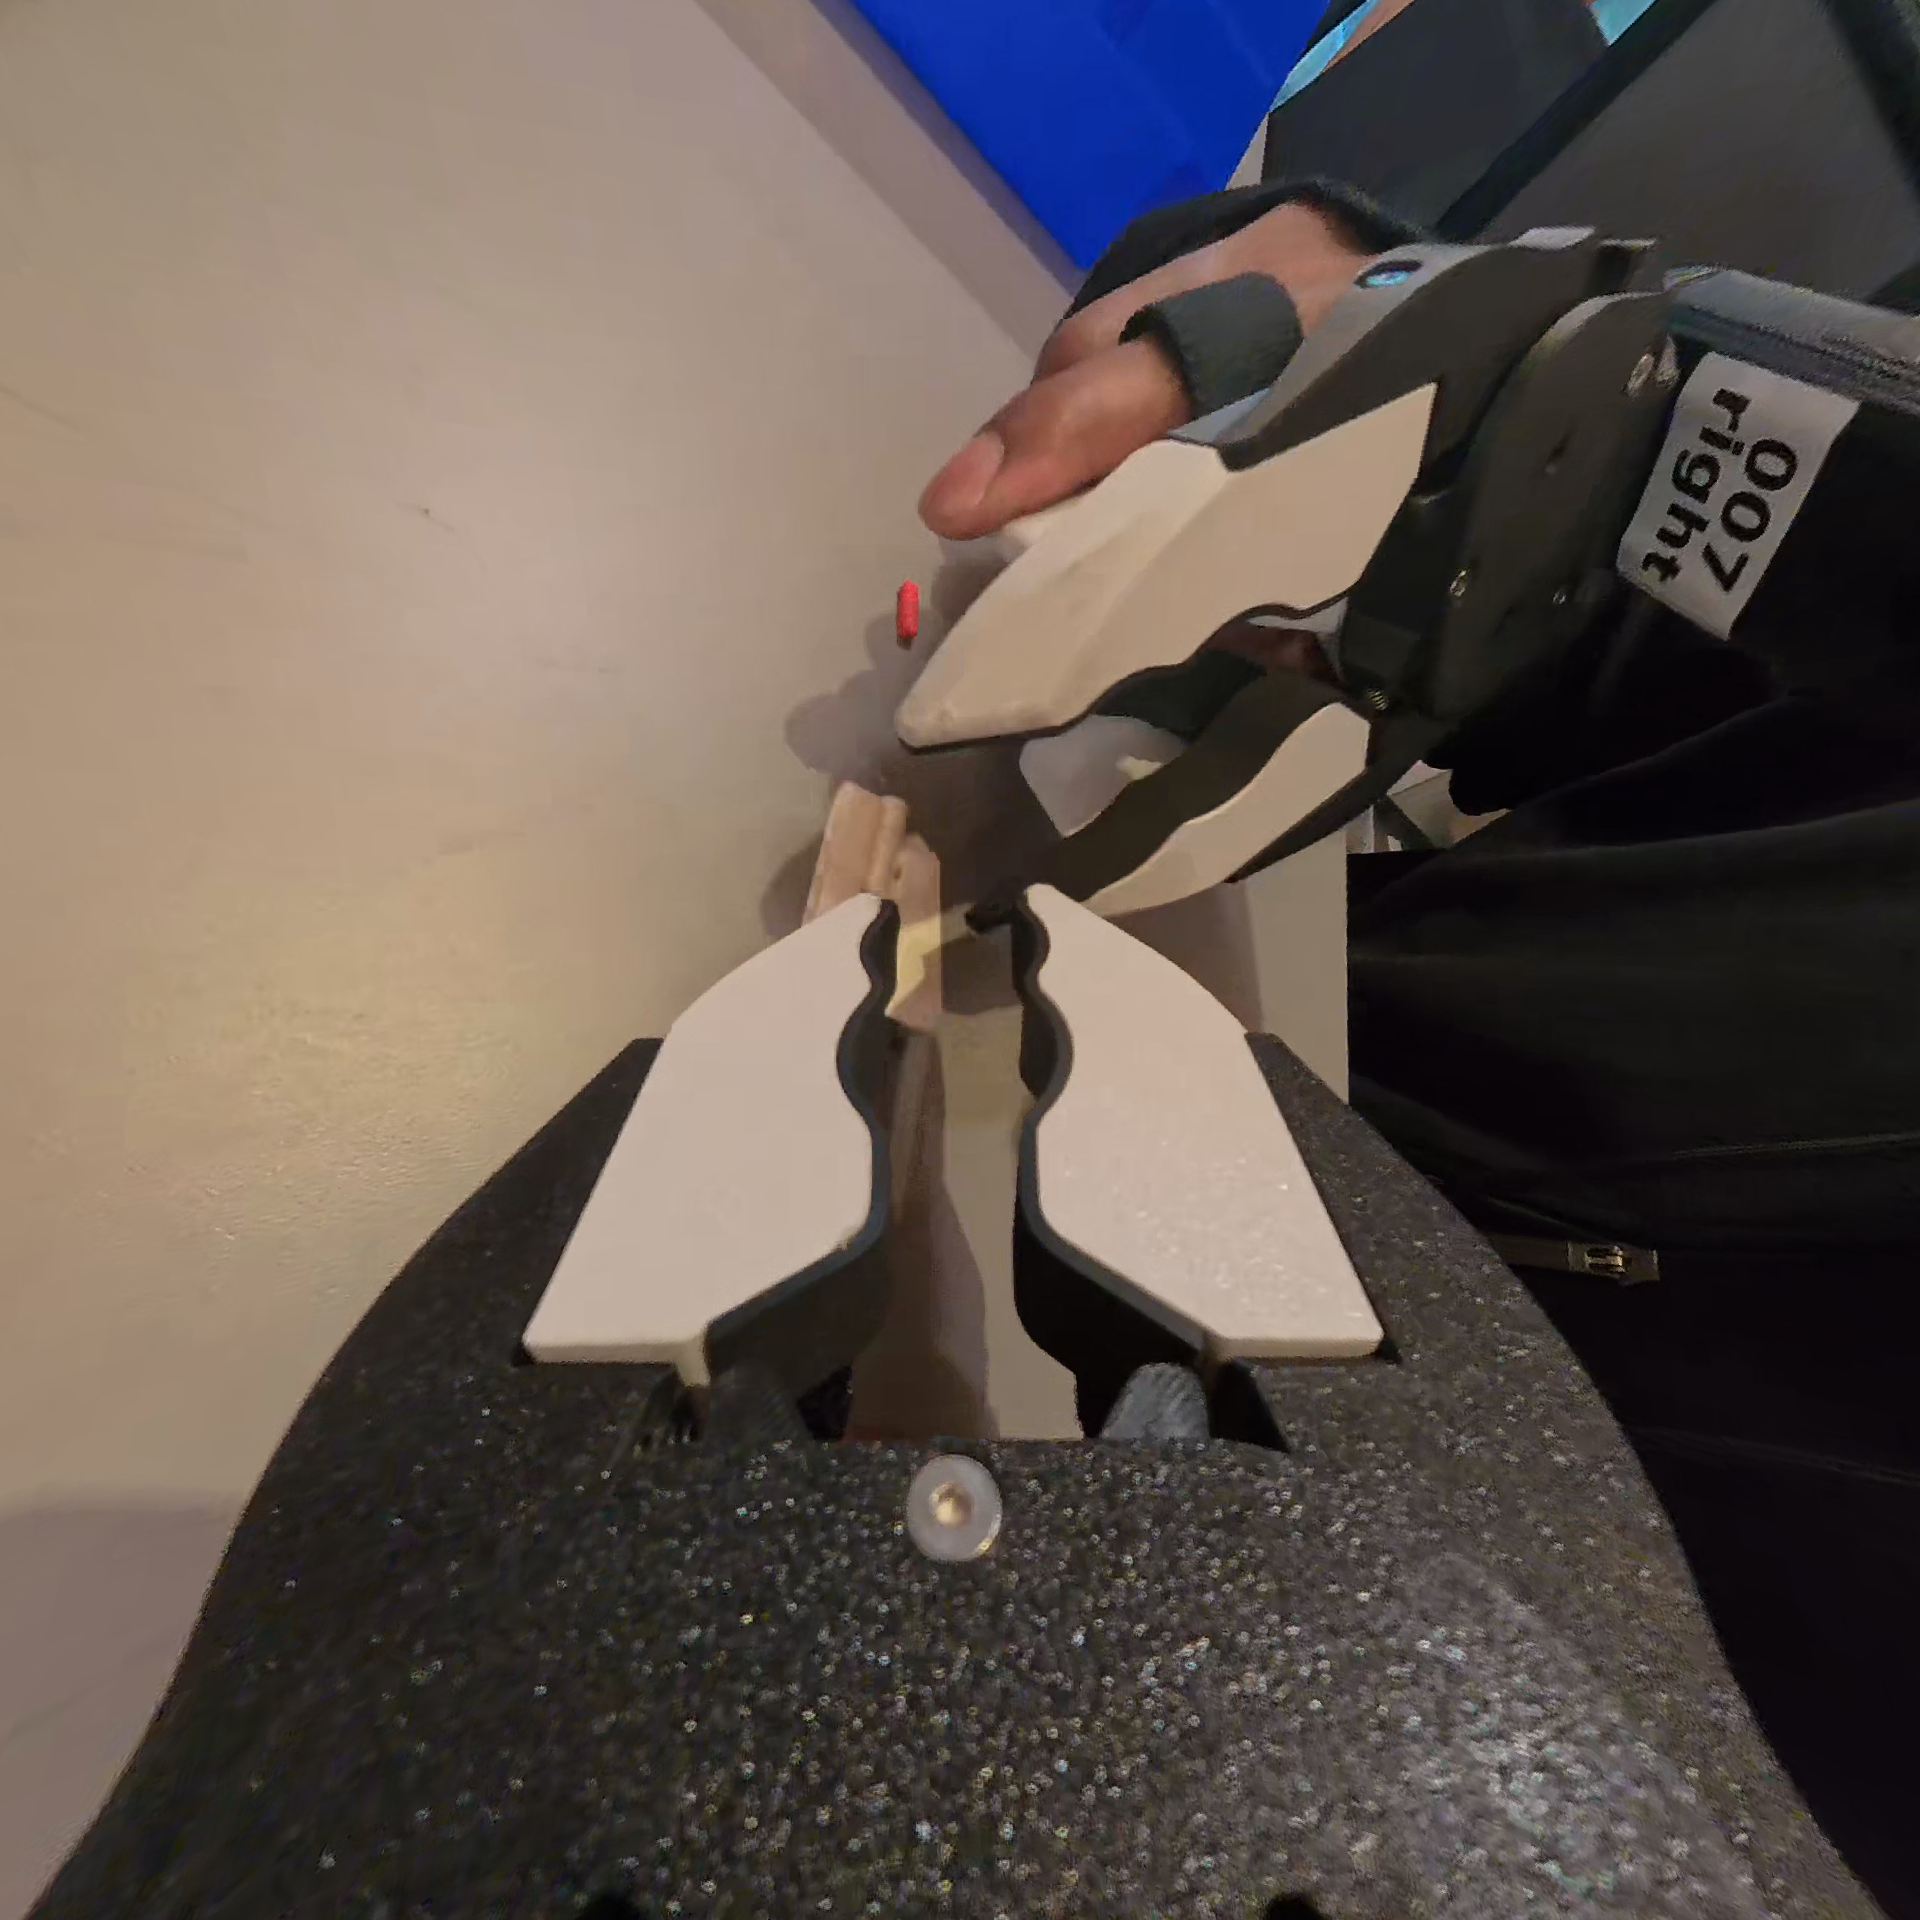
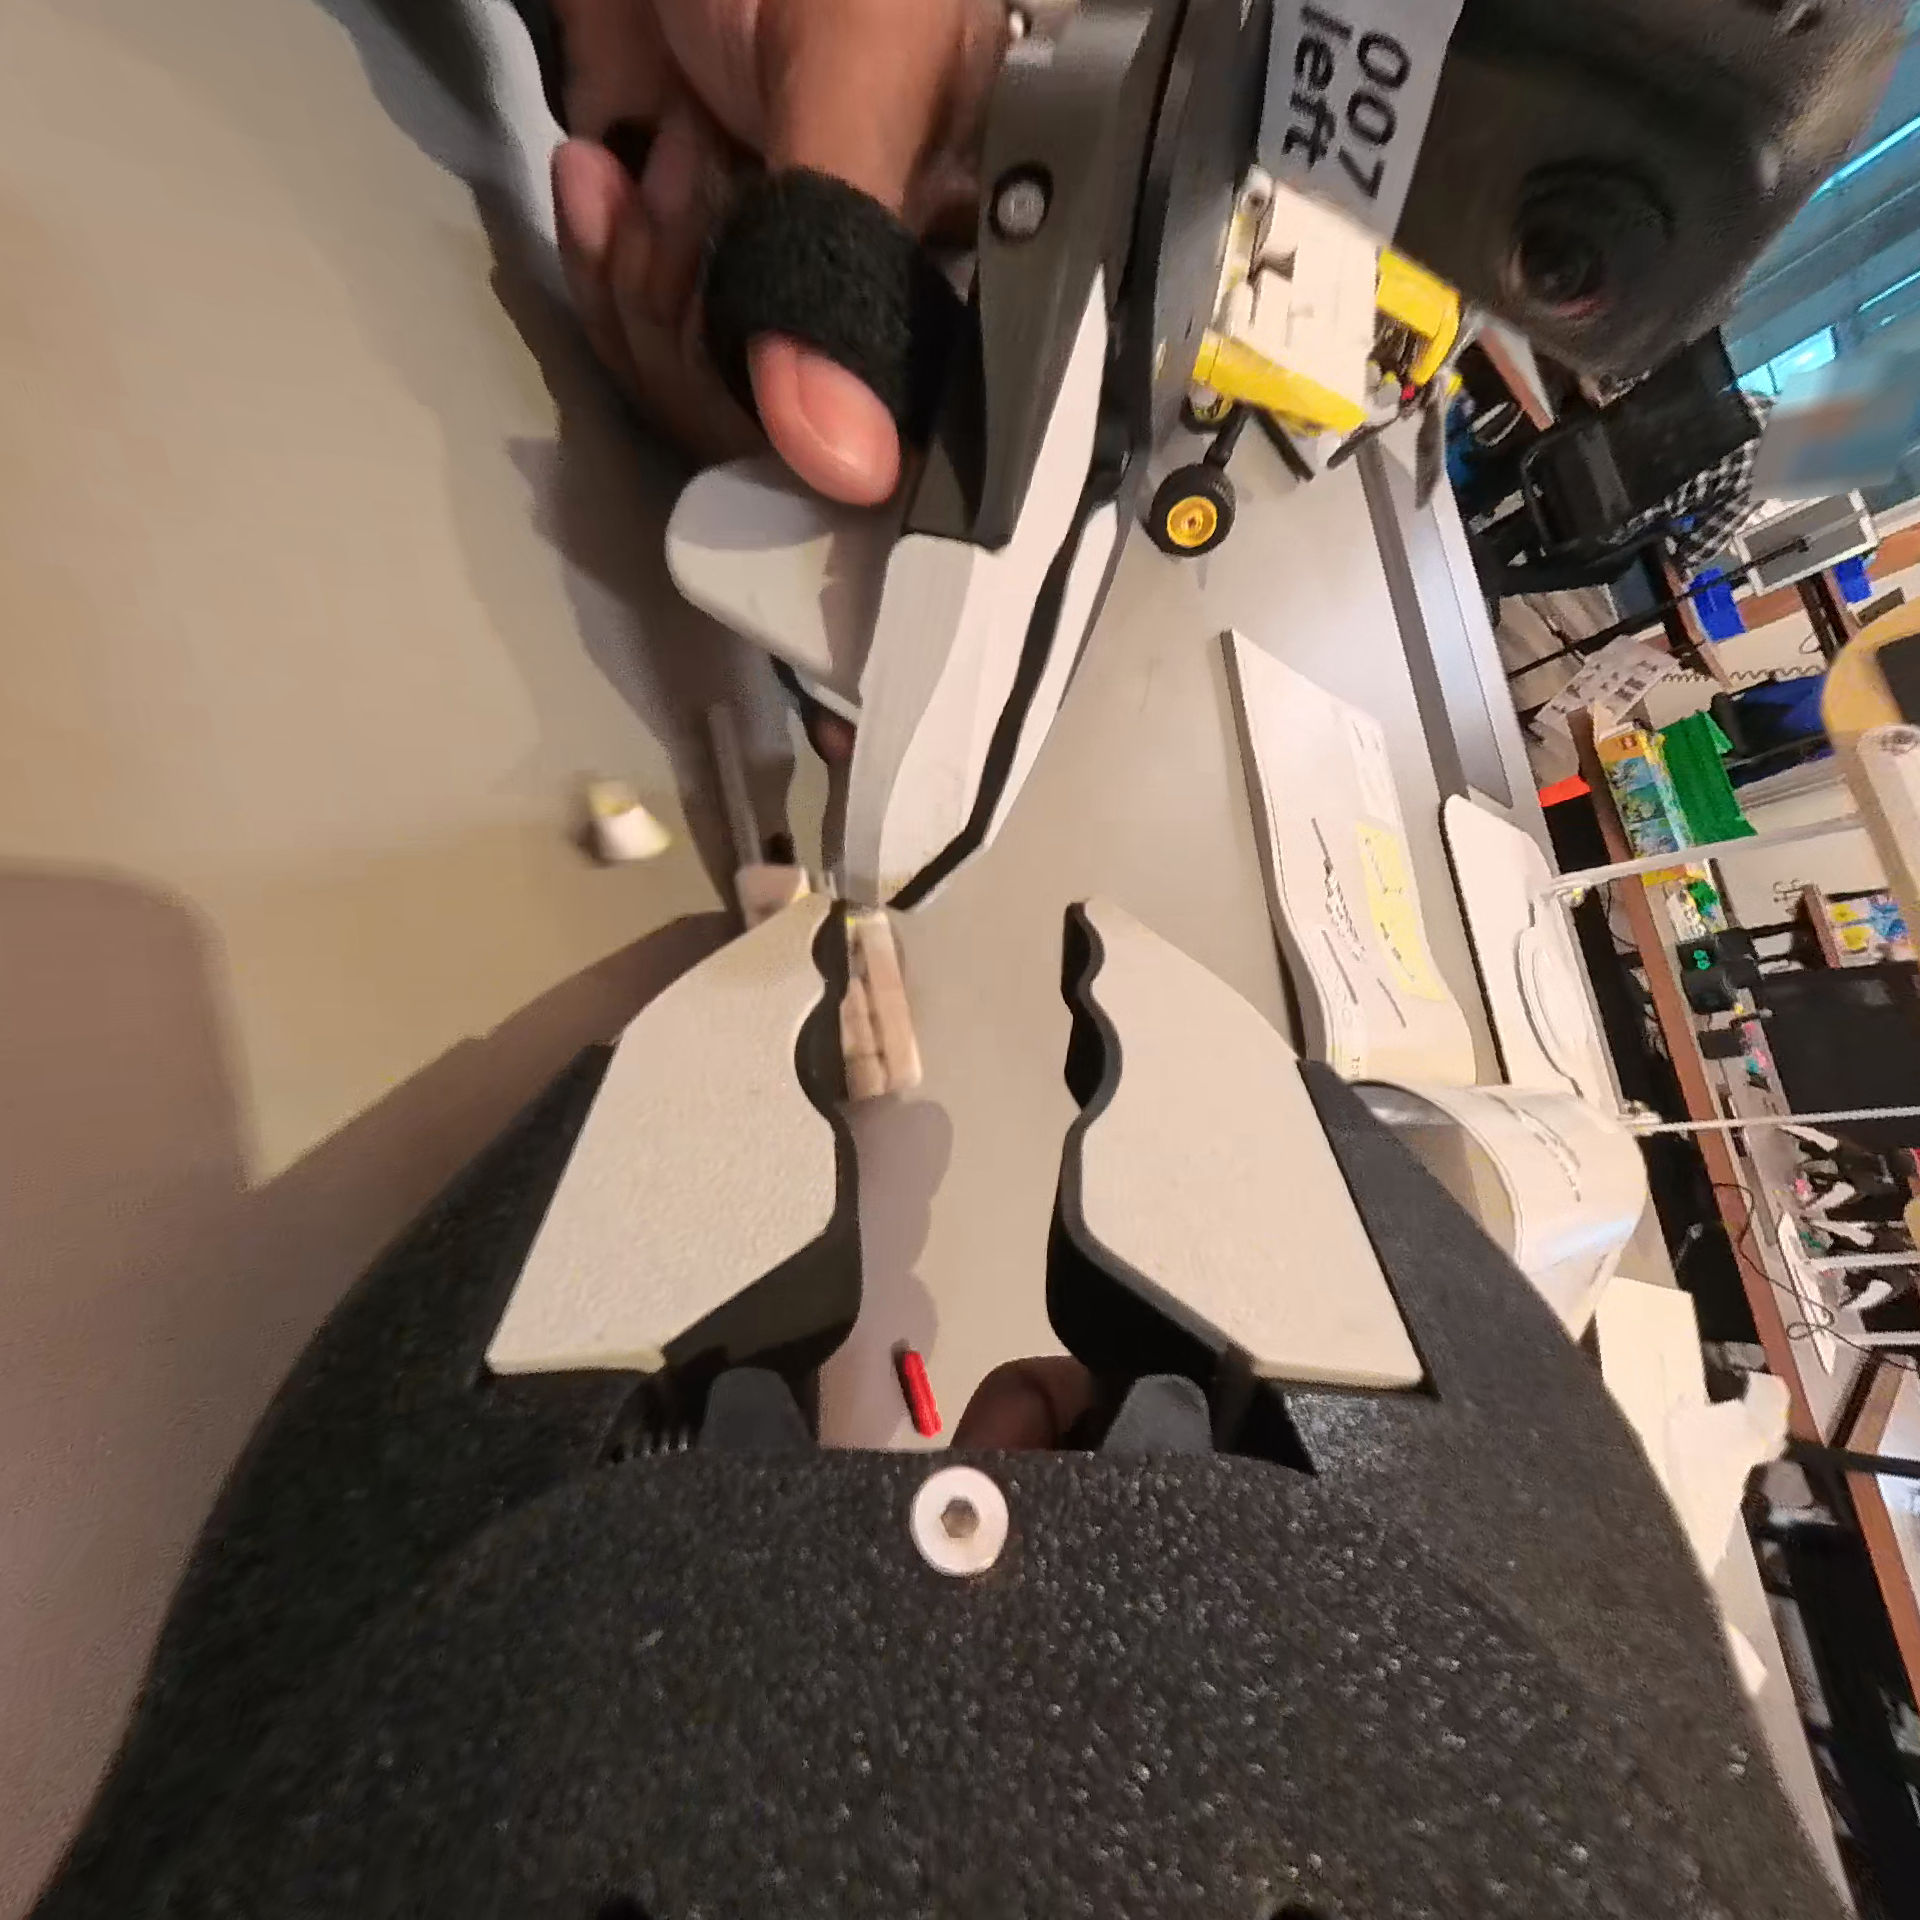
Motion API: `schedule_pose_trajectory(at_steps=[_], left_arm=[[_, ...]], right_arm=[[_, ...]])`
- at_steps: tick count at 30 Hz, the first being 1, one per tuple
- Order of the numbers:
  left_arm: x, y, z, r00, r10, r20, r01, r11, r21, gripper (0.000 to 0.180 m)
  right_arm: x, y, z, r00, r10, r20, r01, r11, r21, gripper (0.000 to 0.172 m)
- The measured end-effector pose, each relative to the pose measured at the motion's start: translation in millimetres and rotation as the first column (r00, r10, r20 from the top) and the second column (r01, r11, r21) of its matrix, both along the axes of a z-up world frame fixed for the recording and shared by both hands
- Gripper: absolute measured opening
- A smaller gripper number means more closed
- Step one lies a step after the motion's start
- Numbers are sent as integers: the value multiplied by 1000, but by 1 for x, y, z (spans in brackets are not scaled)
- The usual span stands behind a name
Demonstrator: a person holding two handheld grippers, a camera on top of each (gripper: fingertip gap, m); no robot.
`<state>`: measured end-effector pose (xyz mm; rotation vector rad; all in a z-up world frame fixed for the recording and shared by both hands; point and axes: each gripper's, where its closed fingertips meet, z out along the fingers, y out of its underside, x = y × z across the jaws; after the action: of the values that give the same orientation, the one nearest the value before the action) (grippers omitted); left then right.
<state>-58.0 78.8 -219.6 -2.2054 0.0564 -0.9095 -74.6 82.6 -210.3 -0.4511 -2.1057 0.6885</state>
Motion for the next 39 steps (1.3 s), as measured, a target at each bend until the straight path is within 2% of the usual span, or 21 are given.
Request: schedule_pose_trajectory(at_steps=[6,13,21,23,26,29,32,36,39], left_arm=[[-10,2,-2,997,46,-63,-46,999,12,20],[-11,1,-3,987,69,-144,-61,997,57,21],[-11,0,-1,994,61,-95,-56,997,54,21],[-11,0,-1,993,65,-93,-59,996,61,21],[-13,1,0,992,76,-98,-70,995,66,21],[-14,1,1,990,87,-112,-79,994,82,21],[-14,0,3,987,97,-132,-83,991,108,21],[-13,-2,5,984,102,-148,-82,987,135,21],[-12,-3,5,983,98,-157,-77,987,138,21]], right_arm=[[4,9,-5,999,-30,36,30,1000,-6,40],[24,3,9,996,-46,73,51,997,-63,39],[32,4,-1,991,-67,113,76,994,-82,37],[36,-6,-4,990,-10,137,24,995,-101,37],[51,-34,-5,972,157,174,-133,981,-141,34],[74,-68,-6,905,352,238,-304,928,-217,33],[96,-93,-10,825,484,292,-414,869,-271,33],[115,-117,-13,754,568,330,-476,819,-320,33],[119,-125,-24,746,553,371,-474,832,-287,32]])
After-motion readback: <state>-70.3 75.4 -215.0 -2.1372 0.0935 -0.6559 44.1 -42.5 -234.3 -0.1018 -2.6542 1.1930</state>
